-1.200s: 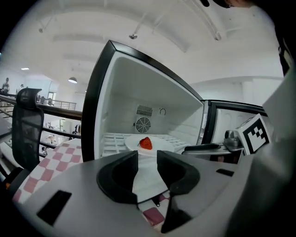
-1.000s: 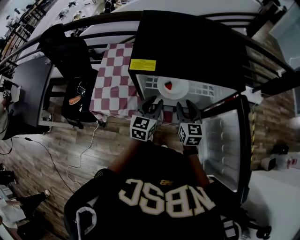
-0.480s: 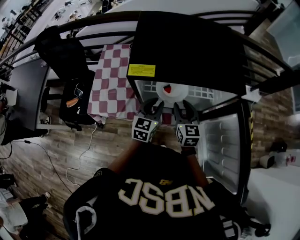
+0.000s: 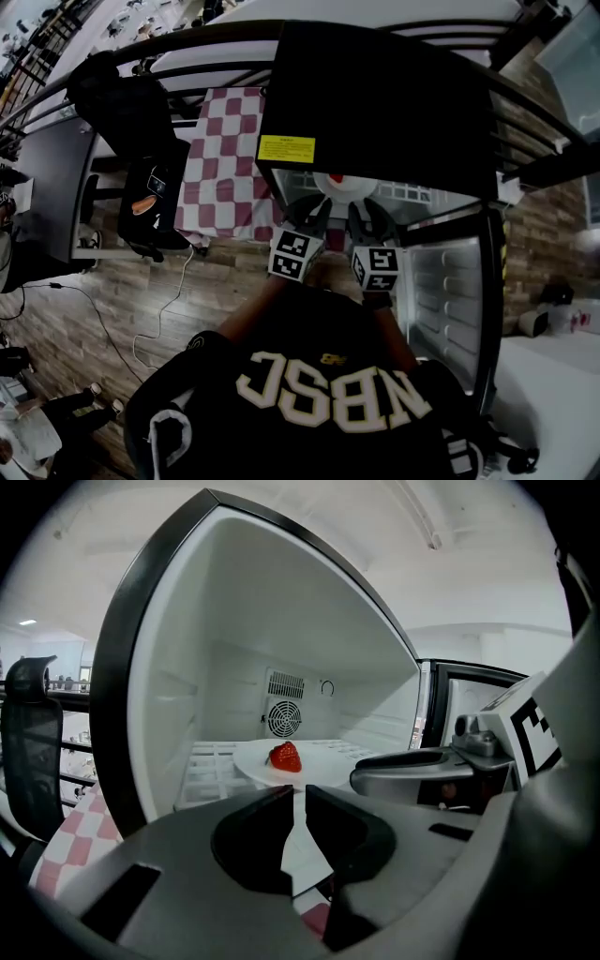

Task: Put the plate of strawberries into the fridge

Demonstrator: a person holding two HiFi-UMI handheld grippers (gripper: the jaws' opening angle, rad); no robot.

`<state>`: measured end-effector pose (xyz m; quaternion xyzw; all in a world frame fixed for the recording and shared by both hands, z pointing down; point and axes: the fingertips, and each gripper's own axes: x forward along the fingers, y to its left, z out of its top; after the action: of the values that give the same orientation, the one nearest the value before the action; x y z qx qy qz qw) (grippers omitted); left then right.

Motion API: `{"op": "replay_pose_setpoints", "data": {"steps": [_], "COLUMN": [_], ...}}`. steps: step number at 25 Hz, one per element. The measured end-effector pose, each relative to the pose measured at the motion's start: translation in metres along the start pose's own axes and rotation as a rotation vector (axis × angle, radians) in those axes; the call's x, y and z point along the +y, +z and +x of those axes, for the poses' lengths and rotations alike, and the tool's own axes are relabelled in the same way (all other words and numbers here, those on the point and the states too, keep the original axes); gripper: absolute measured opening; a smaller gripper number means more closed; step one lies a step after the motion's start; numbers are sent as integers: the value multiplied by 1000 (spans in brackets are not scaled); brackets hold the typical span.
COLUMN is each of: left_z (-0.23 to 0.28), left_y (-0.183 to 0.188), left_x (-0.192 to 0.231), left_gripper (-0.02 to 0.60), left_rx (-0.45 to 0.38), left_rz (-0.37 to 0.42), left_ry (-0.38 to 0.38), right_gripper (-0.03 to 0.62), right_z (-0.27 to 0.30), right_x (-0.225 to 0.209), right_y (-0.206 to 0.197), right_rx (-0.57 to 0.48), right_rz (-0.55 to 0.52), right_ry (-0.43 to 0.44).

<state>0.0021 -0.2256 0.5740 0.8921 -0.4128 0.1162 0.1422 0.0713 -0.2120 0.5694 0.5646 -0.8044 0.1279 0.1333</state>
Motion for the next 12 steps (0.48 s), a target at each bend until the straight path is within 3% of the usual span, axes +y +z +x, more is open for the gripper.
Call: {"op": "replay_pose_setpoints", "data": {"steps": [12], "left_z": [17], "left_y": [10], "left_x": [9], "left_gripper": [44], "left_rx": [13], "left_rz": [-19], "left_ry": [-6], "right_gripper": [123], "right_z": [20], "right_x": [-4], "right_y": [11], "right_rx": [15], "right_rz": [-16], "right_ry": [1]}}
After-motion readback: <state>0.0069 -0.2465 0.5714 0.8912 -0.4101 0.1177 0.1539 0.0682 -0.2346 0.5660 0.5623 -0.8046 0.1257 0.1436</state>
